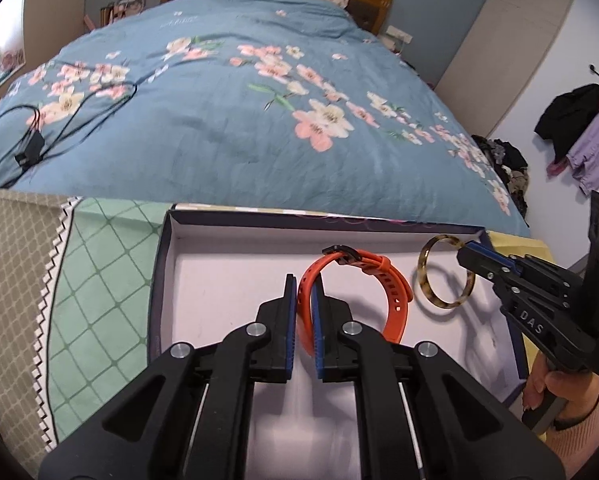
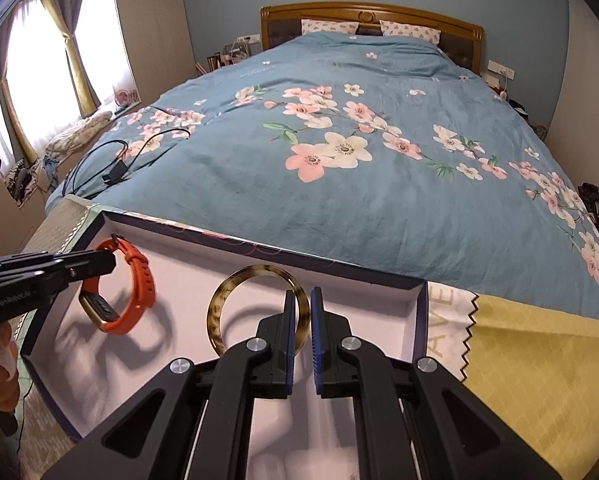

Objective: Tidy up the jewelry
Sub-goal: 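Carry the watch and bangle into the white box and open both tools, then grasp the clear crystal bead bracelet with the right tool while the left tool reaches the pink ring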

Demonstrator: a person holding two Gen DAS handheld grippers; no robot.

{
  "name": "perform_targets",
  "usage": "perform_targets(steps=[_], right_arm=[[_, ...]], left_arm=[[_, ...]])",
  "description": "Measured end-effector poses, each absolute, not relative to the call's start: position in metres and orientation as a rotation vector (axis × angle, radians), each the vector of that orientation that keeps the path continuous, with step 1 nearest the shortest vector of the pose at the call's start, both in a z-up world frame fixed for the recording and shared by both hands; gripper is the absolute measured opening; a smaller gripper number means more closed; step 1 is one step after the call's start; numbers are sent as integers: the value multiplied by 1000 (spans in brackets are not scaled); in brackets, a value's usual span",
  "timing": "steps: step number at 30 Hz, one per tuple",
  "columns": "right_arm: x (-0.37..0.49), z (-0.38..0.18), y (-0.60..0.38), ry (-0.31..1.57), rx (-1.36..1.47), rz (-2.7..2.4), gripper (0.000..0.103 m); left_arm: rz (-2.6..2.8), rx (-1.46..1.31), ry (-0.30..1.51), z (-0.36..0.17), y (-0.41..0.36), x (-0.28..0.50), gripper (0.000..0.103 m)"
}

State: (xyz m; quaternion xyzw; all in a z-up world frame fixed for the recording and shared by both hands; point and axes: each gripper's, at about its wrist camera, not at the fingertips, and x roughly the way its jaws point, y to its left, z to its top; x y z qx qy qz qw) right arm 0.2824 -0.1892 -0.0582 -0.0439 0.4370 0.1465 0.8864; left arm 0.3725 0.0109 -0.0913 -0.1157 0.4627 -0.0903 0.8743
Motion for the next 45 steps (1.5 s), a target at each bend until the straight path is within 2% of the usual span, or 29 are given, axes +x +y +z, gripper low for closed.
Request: perform_targets(steps=[8, 12, 13, 15, 18, 20, 22, 24, 25, 29, 36, 45], right_arm=[[294, -63, -183, 962, -93, 280, 6], [294, -63, -184, 960, -83, 265, 6], [292, -61, -185, 951, -79, 256, 10], [284, -51, -190, 911, -62, 266, 17], [259, -30, -199, 833, -50, 311, 25], [236, -17, -204, 783, -49, 365, 39], [204, -7, -207, 737, -83, 425, 40], [181, -3, -207, 719, -112, 465, 42], [165, -3, -208, 717, -130, 493, 43], [128, -15, -211, 744, -157, 554, 43], [87, -42, -200, 817, -205, 613, 43], [88, -60, -190, 867, -234, 600, 28]], left_arm=[[-138, -278, 1017, -108, 14, 393, 8], [-145, -296, 1045, -112, 13, 399, 13], [-147, -299, 1046, -112, 13, 399, 14], [-152, -291, 1034, -111, 13, 395, 25], [-145, -267, 982, -102, 15, 383, 31], [-146, -235, 931, -91, 16, 368, 39], [-150, -182, 854, -77, 17, 345, 43], [-157, -134, 795, -65, 17, 321, 59], [-179, -108, 752, -58, 16, 303, 61], [-210, -40, 668, -45, 14, 250, 67], [-245, -11, 660, -58, 16, 179, 67], [-318, 33, 676, -73, 9, 136, 67]])
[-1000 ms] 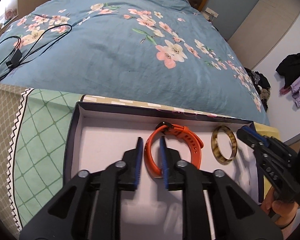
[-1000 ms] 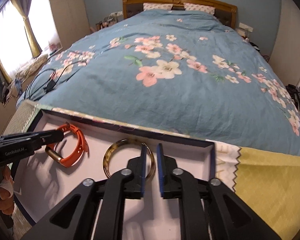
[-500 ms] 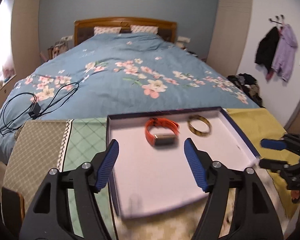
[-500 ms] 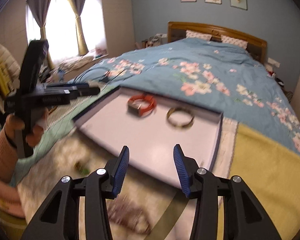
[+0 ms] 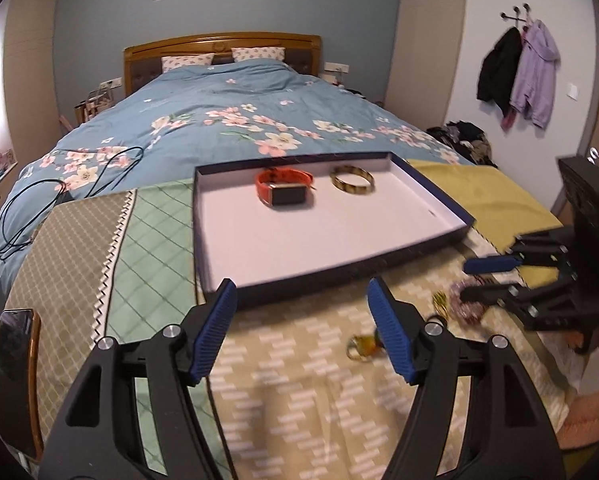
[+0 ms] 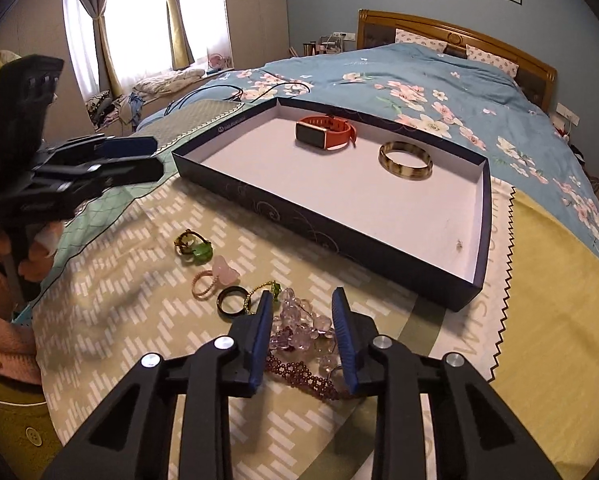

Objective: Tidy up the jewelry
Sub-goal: 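Grasp the clear crystal bead bracelet with the right tool while the left tool reaches the pink ring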

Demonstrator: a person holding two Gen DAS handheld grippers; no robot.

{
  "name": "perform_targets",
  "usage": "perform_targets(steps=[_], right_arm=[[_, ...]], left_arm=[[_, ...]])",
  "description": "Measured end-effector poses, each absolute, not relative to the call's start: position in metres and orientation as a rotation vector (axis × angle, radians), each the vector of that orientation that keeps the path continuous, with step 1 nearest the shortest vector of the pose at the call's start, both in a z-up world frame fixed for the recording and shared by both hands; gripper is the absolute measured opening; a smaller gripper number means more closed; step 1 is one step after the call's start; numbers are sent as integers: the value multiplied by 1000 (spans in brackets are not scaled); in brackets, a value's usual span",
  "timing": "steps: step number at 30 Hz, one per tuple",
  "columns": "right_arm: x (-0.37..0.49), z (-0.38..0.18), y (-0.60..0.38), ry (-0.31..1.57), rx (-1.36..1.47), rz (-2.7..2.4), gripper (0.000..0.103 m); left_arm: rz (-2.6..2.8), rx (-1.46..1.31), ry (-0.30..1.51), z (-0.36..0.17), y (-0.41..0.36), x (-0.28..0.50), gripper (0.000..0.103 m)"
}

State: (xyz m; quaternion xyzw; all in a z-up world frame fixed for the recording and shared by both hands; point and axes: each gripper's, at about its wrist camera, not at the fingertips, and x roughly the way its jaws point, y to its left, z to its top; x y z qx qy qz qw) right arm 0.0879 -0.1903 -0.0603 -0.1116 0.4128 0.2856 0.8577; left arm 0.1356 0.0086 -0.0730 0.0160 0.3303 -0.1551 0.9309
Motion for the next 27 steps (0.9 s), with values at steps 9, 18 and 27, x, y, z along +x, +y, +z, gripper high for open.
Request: perform_targets(steps=[9, 18, 27], right_arm=[[89, -62, -195, 876, -228, 575, 8], [84, -42, -215, 840, -89, 590, 8], [73, -15, -224, 761, -12, 599, 8]], left_arm=[[-449, 112, 692, -78, -24, 123, 63], [-629, 132, 763, -92, -55, 115, 46], [-626, 161, 844, -109, -74, 136, 40]])
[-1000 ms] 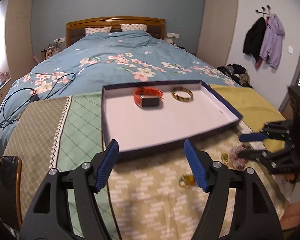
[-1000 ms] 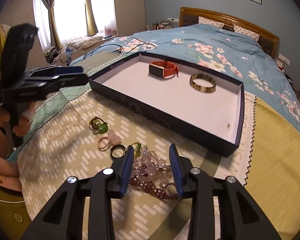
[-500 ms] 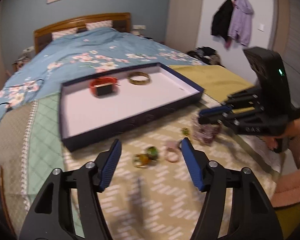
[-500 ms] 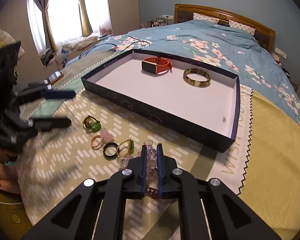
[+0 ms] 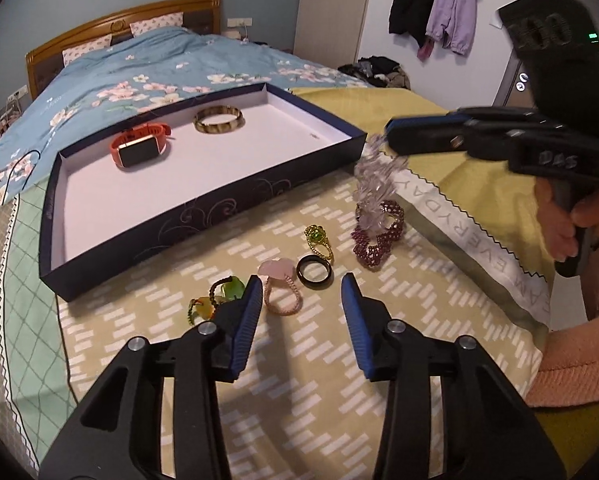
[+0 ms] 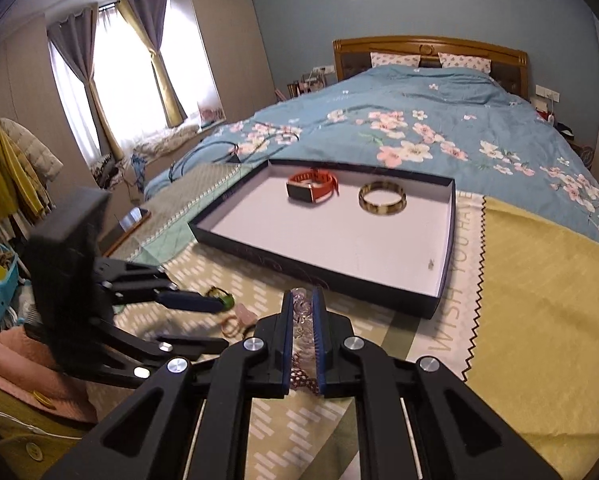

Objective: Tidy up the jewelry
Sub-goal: 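Grasp the clear crystal bead bracelet with the right tool while the left tool reaches the pink ring, then grasp and lift the pink ring with the left tool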

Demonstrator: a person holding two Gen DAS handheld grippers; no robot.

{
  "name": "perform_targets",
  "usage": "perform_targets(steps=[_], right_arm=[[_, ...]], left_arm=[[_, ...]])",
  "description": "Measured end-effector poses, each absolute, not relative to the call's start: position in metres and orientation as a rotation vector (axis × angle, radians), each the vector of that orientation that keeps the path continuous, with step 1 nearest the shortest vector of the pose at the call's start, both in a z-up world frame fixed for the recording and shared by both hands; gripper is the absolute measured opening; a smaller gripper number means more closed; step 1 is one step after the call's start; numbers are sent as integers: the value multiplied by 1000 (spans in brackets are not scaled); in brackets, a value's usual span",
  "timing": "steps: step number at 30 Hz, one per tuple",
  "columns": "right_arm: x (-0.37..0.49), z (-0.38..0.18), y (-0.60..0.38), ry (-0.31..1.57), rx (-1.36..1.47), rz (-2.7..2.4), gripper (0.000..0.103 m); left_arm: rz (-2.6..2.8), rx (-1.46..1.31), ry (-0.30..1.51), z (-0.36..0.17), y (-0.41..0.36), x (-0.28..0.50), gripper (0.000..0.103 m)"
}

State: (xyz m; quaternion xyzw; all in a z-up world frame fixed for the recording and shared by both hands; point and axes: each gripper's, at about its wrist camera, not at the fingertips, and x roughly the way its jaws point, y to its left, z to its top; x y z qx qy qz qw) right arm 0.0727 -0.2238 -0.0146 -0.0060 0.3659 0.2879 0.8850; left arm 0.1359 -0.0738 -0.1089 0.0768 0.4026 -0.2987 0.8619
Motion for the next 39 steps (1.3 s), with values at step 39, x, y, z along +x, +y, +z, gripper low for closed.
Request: perform_targets(steps=[39], right_arm=[[87, 5, -222, 678, 41, 598, 8]], left_arm=[[-584, 44, 808, -81, -51, 149, 17]])
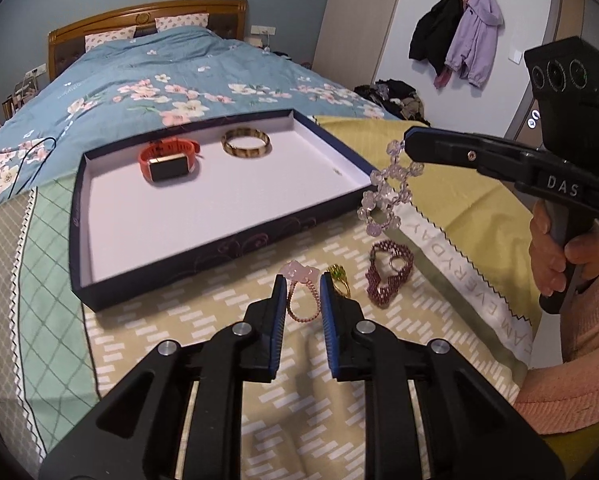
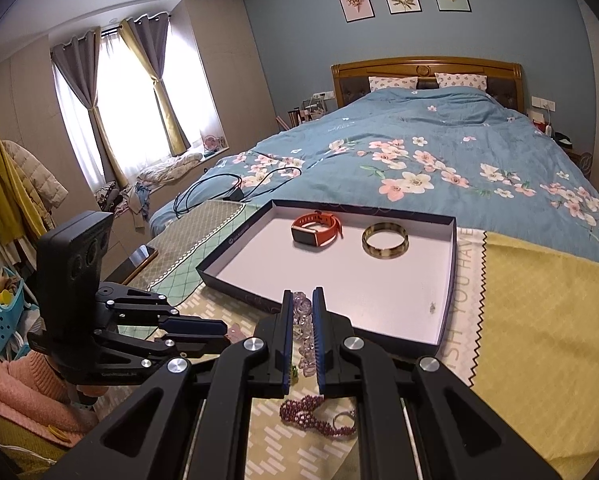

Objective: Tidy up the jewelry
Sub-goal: 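Grasp and lift the pink ring with the left tool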

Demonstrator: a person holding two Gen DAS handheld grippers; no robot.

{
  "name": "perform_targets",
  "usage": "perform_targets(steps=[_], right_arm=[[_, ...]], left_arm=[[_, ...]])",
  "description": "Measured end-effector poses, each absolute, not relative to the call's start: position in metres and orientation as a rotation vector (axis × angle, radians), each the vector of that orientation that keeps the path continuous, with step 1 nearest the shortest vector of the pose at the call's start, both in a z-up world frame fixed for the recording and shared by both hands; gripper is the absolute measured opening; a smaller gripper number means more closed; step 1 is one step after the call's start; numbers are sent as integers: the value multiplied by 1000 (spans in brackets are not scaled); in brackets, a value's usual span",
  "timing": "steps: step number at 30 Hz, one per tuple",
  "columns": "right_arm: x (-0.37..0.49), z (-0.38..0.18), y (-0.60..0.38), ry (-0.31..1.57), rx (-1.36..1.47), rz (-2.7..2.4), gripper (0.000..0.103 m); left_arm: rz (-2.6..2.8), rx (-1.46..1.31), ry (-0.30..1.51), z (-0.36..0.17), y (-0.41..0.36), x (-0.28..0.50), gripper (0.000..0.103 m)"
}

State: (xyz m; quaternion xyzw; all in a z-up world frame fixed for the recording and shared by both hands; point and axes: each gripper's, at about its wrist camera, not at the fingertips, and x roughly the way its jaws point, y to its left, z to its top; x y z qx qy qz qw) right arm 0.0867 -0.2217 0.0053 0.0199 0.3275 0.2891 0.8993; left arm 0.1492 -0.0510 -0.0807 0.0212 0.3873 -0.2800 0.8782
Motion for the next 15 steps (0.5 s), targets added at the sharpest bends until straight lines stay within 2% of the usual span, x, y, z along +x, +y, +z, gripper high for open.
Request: perform_targets(steps=[15], right_arm=[[111, 16, -216, 654, 49, 599, 8]], left_arm=[[-530, 25, 742, -55, -28, 163, 16]])
